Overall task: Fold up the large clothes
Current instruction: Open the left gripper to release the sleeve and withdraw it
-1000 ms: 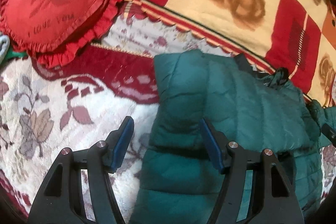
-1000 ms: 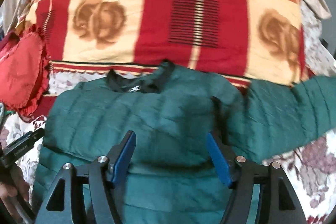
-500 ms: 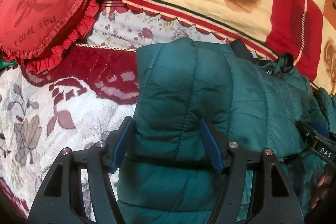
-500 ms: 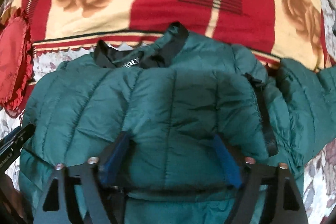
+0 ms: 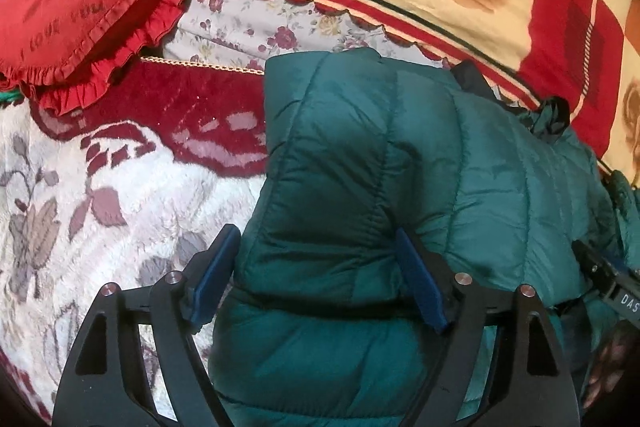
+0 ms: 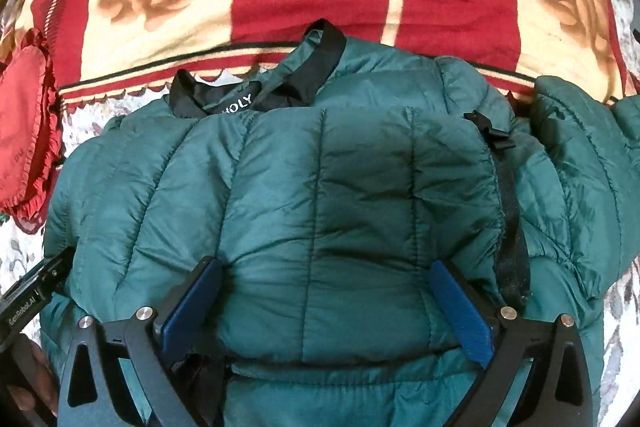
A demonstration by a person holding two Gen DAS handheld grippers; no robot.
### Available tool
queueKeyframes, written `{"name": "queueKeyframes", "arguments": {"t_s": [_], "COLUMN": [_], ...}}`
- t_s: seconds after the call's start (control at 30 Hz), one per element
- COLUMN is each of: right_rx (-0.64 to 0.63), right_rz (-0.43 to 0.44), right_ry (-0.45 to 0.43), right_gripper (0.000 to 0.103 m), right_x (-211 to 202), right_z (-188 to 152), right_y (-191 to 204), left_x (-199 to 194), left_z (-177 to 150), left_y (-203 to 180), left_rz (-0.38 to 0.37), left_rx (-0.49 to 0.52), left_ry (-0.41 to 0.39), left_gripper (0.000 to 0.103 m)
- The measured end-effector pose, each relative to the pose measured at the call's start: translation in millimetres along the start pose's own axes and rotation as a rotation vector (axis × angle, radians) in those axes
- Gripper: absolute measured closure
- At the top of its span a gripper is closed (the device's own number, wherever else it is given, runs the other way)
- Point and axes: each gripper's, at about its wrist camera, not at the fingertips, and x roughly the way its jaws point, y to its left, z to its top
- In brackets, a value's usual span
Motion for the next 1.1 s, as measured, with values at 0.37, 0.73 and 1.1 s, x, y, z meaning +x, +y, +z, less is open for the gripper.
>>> {"name": "queueKeyframes", "arguments": {"t_s": [0.37,0.73,1.1], "right_rx": [-0.012,-0.027,-0.021], "right_rz": [-0.020,-0.044,-0.065], "right_ry": [-0.050,-0.063,-0.110], "right_gripper": [0.000,0.000,0.001], "right_x": [-6.9,-6.9,-29.3], "right_z": [-7.3,-7.4,-3.1], "right_y": [1.6,3.9,0.1], "left_x": [-51.4,-5.2,6.2], "left_z": [10.4,9.0,3.8], "left_y": [-14.5,-46.2,-40.9], "left_rz": [-0.070,-0.038,-0.067], "left_rx": [0.011,0.079,0.072], "left_ry": [-0.142,-0.065,-0.058], "left_gripper": [0.023,0.022,0.014]}}
